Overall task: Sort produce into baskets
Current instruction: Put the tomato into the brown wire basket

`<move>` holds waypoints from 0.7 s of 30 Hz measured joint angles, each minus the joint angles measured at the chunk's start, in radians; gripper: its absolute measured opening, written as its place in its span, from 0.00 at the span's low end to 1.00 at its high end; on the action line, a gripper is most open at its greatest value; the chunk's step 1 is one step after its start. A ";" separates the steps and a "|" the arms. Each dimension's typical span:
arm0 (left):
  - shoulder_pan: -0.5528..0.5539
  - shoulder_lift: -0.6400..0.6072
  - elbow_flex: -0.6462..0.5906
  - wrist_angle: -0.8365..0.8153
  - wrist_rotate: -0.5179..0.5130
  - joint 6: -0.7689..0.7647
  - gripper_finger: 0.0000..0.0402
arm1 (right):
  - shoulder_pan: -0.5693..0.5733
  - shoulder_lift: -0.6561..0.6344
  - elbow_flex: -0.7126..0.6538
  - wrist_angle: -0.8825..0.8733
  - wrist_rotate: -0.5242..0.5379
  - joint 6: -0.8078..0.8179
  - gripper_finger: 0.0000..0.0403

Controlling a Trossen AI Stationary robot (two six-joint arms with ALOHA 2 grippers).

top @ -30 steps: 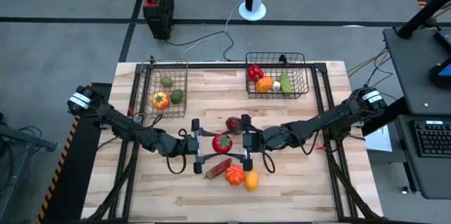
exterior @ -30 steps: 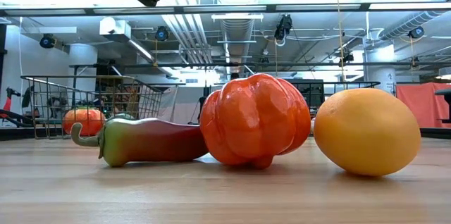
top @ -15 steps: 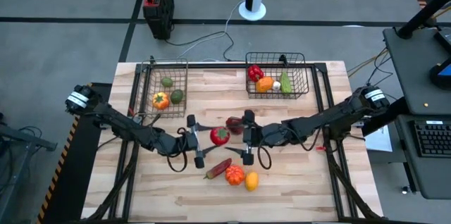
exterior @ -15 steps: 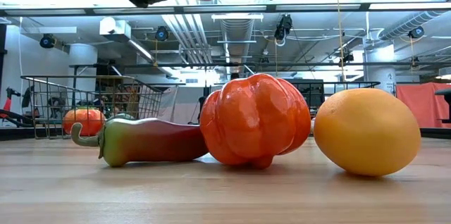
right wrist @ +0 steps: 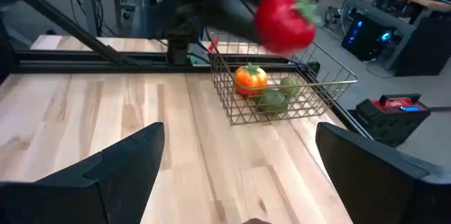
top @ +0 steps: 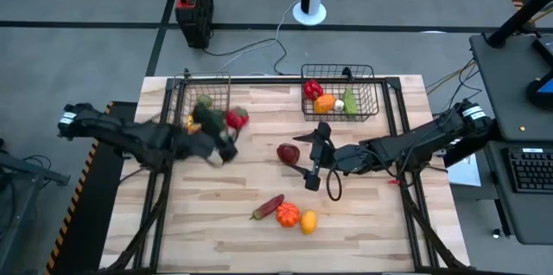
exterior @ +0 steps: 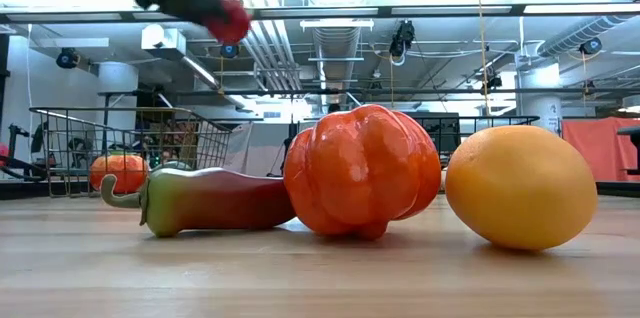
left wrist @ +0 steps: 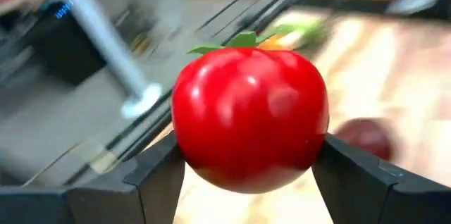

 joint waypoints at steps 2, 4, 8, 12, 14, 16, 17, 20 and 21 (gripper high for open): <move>0.073 0.003 0.077 -0.231 0.004 -0.086 0.64 | 0.000 0.007 0.000 0.000 0.000 -0.005 0.90; 0.166 0.016 0.146 -0.396 0.048 -0.122 0.64 | 0.000 0.018 0.000 -0.001 0.000 -0.005 0.90; 0.376 0.031 0.185 -0.509 0.197 -0.039 0.64 | 0.000 0.035 0.000 -0.005 -0.001 0.001 0.90; 0.554 0.036 0.165 -0.504 0.314 0.093 0.64 | 0.000 0.034 0.000 -0.025 -0.001 0.012 0.90; 0.622 0.036 0.145 -0.480 0.350 0.144 0.64 | 0.000 0.034 0.000 -0.028 -0.002 0.012 0.90; 0.684 0.035 0.119 -0.432 0.394 0.191 0.64 | 0.000 0.034 0.000 -0.023 -0.001 0.008 0.90; 0.713 0.035 0.106 -0.415 0.429 0.212 0.64 | -0.001 0.034 0.000 -0.022 -0.001 0.007 0.90; 0.780 0.051 0.076 -0.355 0.525 0.259 0.64 | -0.006 0.036 0.000 -0.026 -0.002 0.007 0.90; 0.798 0.058 0.067 -0.344 0.539 0.272 0.64 | -0.006 0.036 0.000 -0.026 -0.002 0.008 0.90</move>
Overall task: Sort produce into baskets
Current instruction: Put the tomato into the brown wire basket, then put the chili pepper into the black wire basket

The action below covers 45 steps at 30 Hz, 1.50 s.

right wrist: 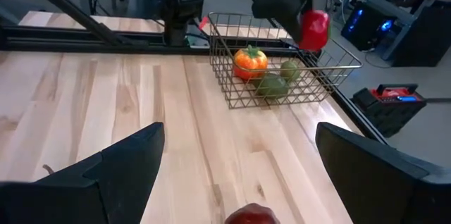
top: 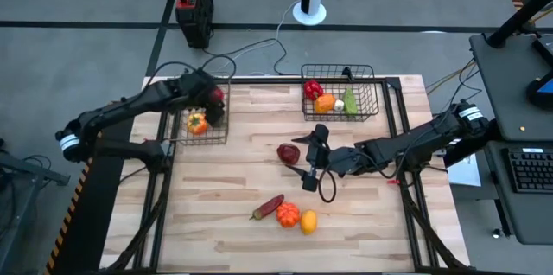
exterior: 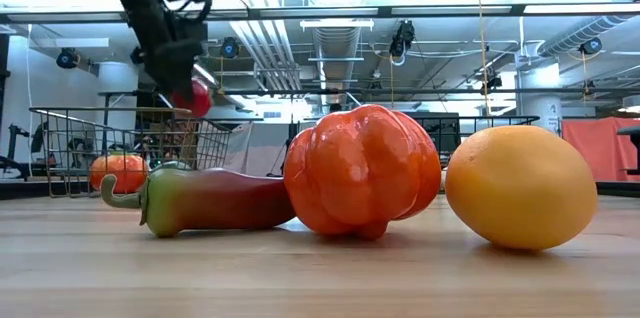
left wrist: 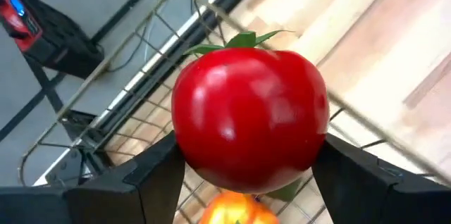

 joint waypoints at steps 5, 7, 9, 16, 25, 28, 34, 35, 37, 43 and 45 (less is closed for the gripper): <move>0.067 0.050 -0.026 0.004 0.012 0.045 0.64 | 0.000 0.000 0.000 0.000 0.000 0.005 0.90; 0.088 0.076 -0.026 0.006 0.013 0.060 0.64 | 0.000 0.000 0.000 0.001 0.000 0.005 0.90; 0.105 0.101 -0.027 0.006 0.013 0.072 0.64 | 0.000 0.000 0.000 0.000 0.000 0.005 0.90; 0.165 0.187 -0.027 0.052 0.013 0.123 0.64 | 0.000 0.000 0.000 -0.003 0.000 0.005 0.90; 0.198 0.267 -0.027 0.104 0.013 0.148 0.64 | 0.000 0.000 0.000 -0.022 0.000 0.013 0.90; 0.199 0.283 -0.027 0.117 0.013 0.159 0.64 | 0.000 0.000 0.000 -0.023 0.000 0.015 0.90; 0.200 0.302 -0.027 0.141 0.013 0.164 0.68 | 0.000 0.000 0.000 -0.026 0.000 0.015 0.90; 0.200 0.302 -0.027 0.145 0.013 0.164 0.69 | 0.000 0.000 0.000 -0.026 0.000 0.015 0.90; 0.200 0.301 -0.027 0.147 0.013 0.164 0.72 | 0.000 0.000 0.000 -0.027 0.000 0.015 0.90; 0.200 0.299 -0.027 0.151 0.013 0.164 0.75 | 0.000 0.000 0.000 -0.027 0.000 0.015 0.90; 0.200 0.298 -0.027 0.158 0.013 0.164 0.75 | 0.000 0.000 0.000 -0.027 0.000 0.015 0.90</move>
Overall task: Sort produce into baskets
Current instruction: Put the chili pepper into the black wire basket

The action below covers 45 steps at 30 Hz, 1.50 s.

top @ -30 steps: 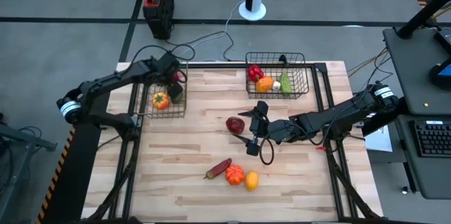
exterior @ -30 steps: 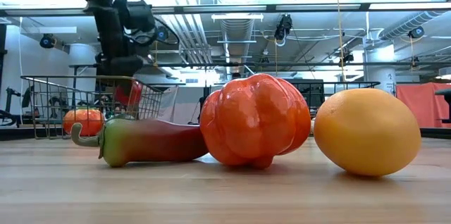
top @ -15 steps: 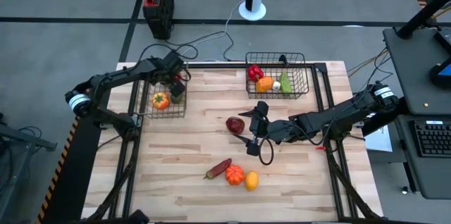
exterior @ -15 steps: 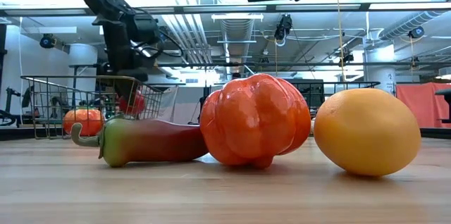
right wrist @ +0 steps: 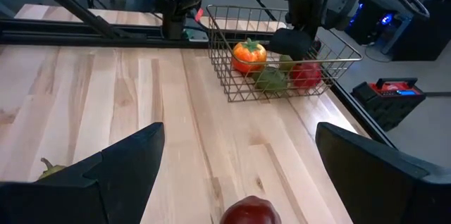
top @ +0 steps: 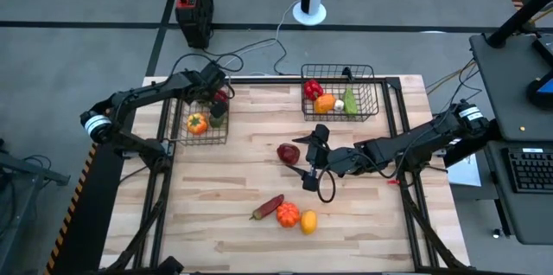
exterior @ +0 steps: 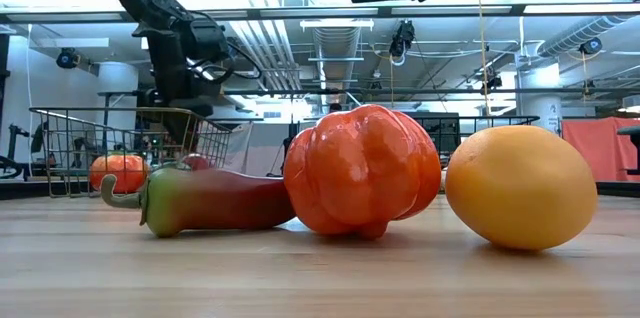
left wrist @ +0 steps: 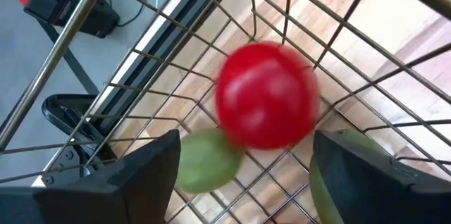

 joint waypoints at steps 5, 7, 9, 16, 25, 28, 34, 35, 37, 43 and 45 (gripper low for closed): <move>-0.001 0.000 0.000 0.005 0.000 0.000 0.76 | 0.000 0.000 0.000 0.000 0.000 0.000 0.90; -0.001 -0.002 0.000 0.005 0.000 0.000 0.76 | 0.000 0.000 0.000 -0.001 0.000 0.000 0.90; -0.003 -0.013 0.000 0.000 0.000 0.000 0.76 | 0.000 0.000 0.000 -0.002 0.000 0.000 0.90; -0.046 -0.138 0.000 -0.041 0.000 -0.036 0.76 | 0.000 0.000 0.000 -0.030 0.000 0.026 0.90; -0.287 -0.365 0.000 -0.038 0.027 -0.170 0.76 | 0.000 0.000 0.000 -0.030 0.000 0.032 0.90; -0.413 -0.408 0.000 -0.019 0.016 -0.214 0.76 | 0.000 0.000 -0.001 -0.035 0.000 0.025 0.90; -0.660 -0.432 0.000 0.028 -0.070 -0.290 0.76 | 0.000 0.000 -0.003 -0.058 0.000 0.033 0.90; -0.702 -0.427 0.000 0.036 -0.094 -0.294 0.76 | 0.000 0.000 -0.003 -0.059 0.000 0.031 0.90; -0.775 -0.415 0.000 0.062 -0.139 -0.294 0.75 | 0.000 0.000 -0.004 -0.074 0.001 0.026 0.90; -0.934 -0.365 0.000 0.130 -0.236 -0.314 0.73 | 0.000 0.000 -0.025 -0.082 0.028 0.034 0.90; -0.963 -0.349 0.000 0.134 -0.244 -0.324 0.73 | 0.000 0.000 -0.037 -0.082 0.030 0.041 0.90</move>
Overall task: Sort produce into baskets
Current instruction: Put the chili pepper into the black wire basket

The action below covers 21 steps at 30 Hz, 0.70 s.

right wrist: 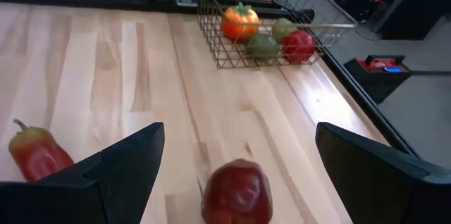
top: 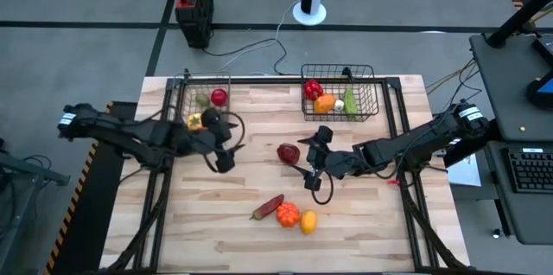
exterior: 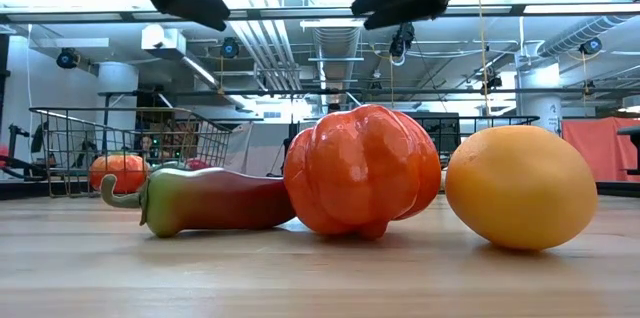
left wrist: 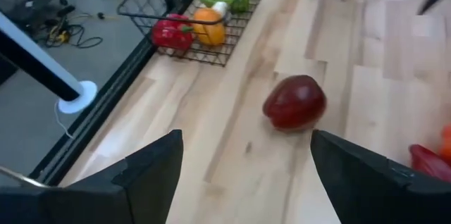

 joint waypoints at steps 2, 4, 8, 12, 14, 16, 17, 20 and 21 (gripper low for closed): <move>-0.017 0.016 0.000 0.002 -0.002 -0.017 0.72 | 0.000 0.000 -0.012 0.000 0.008 0.022 0.90; -0.030 0.034 0.000 0.005 -0.001 -0.031 0.72 | 0.000 0.000 -0.027 0.001 0.015 0.040 0.90; -0.051 0.075 0.000 0.005 -0.001 -0.045 0.72 | 0.000 0.000 -0.043 -0.033 0.015 0.106 0.90; -0.065 0.125 0.000 0.005 0.002 -0.057 0.72 | 0.000 0.000 -0.043 -0.119 0.015 0.170 0.90; -0.069 0.150 0.000 0.005 0.016 -0.066 0.72 | 0.000 0.000 -0.043 -0.175 0.014 0.209 0.90; -0.072 0.173 0.000 0.005 0.054 -0.074 0.72 | 0.000 0.000 -0.039 -0.251 -0.010 0.256 0.90; -0.074 0.184 0.000 0.006 0.075 -0.077 0.72 | 0.000 0.000 -0.035 -0.288 -0.036 0.283 0.90; -0.084 0.211 0.000 0.008 0.132 -0.078 0.72 | 0.000 0.000 -0.015 -0.375 -0.123 0.352 0.90; -0.088 0.219 0.000 0.009 0.140 -0.078 0.72 | 0.001 0.000 -0.009 -0.401 -0.149 0.373 0.90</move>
